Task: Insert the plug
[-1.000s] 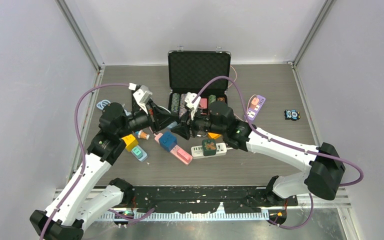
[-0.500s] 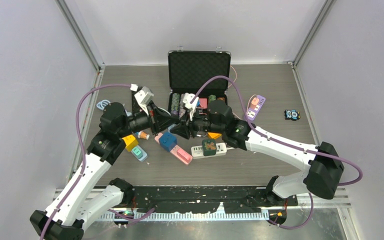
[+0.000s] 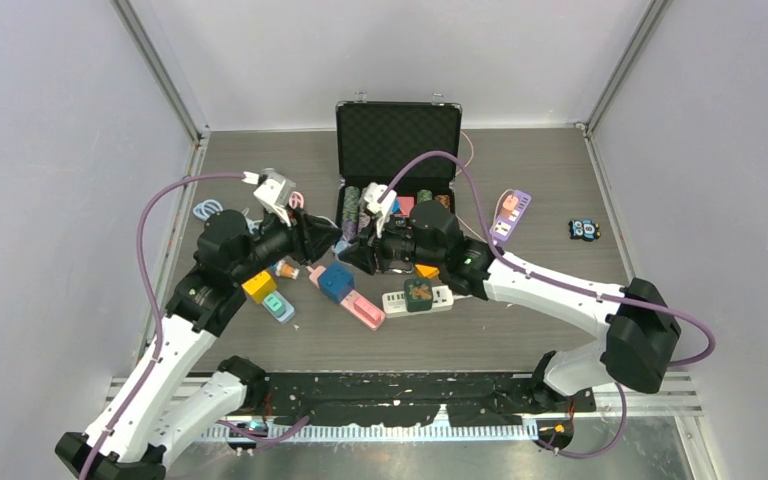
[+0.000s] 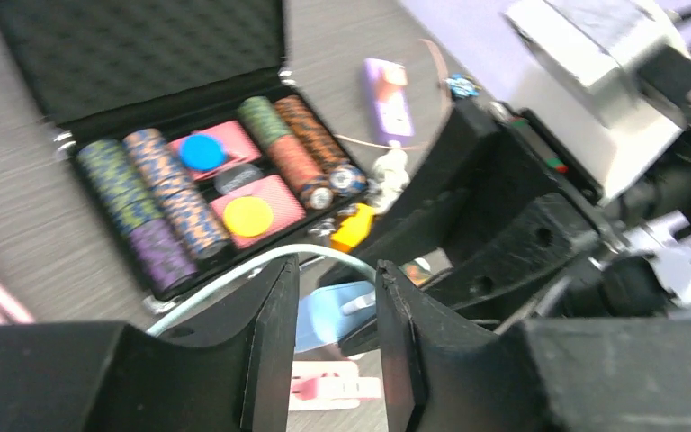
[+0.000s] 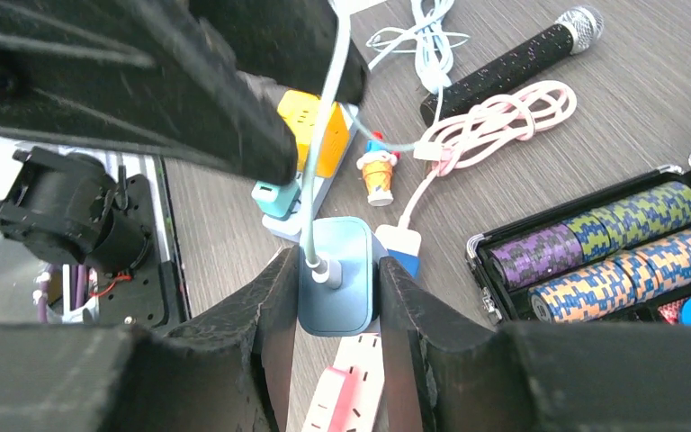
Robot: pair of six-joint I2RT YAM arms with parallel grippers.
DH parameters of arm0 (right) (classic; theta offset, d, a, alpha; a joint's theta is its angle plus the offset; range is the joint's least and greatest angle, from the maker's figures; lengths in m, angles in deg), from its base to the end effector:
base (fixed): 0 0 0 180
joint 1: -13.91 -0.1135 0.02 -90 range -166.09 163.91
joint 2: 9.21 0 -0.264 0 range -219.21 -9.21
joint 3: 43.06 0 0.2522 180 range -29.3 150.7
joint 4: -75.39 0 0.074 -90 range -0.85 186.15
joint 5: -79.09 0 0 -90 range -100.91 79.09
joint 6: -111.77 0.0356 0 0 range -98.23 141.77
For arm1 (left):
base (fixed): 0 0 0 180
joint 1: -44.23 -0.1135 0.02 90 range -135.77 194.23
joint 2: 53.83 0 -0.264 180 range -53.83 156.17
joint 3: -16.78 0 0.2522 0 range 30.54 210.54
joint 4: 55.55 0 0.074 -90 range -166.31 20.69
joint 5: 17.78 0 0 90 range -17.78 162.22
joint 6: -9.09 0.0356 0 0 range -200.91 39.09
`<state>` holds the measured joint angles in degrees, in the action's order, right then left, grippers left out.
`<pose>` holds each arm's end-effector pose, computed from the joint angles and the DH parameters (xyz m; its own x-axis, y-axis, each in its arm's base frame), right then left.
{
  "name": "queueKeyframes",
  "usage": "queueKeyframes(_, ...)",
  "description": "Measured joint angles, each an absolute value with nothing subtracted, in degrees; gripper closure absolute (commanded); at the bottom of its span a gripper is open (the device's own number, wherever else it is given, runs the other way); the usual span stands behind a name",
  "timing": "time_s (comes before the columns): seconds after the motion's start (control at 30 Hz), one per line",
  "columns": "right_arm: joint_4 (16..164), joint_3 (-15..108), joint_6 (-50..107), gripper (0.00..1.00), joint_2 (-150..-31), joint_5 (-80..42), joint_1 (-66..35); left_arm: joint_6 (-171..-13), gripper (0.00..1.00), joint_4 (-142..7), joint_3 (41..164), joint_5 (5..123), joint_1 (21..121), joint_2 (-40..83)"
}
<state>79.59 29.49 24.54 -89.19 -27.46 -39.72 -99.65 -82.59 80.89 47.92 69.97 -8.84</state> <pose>0.1876 0.2718 0.3191 -0.1647 -0.1455 -0.9756 -0.9304 0.3512 0.1047 0.1531 -0.0901 0.3681 -0.3627 -0.1502 -0.9197 0.6826 0.6290 -0.3719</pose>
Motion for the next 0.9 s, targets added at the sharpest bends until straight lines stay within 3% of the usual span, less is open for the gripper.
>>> queueKeyframes(0.2, 73.16, 27.32, 30.72, 0.95, -93.76, -24.12, -39.72, -100.20, 0.29, -87.29, 80.52, 64.82, 69.97, -10.65)
queueKeyframes(0.3, 70.32, 26.49, 34.50, 0.95, -97.24, -22.46, -39.72, -100.46, 0.21, -88.40, 79.56, 70.22, 69.97, -11.57)
queueKeyframes(0.9, 65.95, 25.97, 43.07, 0.95, -103.73, -18.24, -40.27, -100.29, 0.12, -91.03, 78.00, 79.75, 69.97, -14.59)
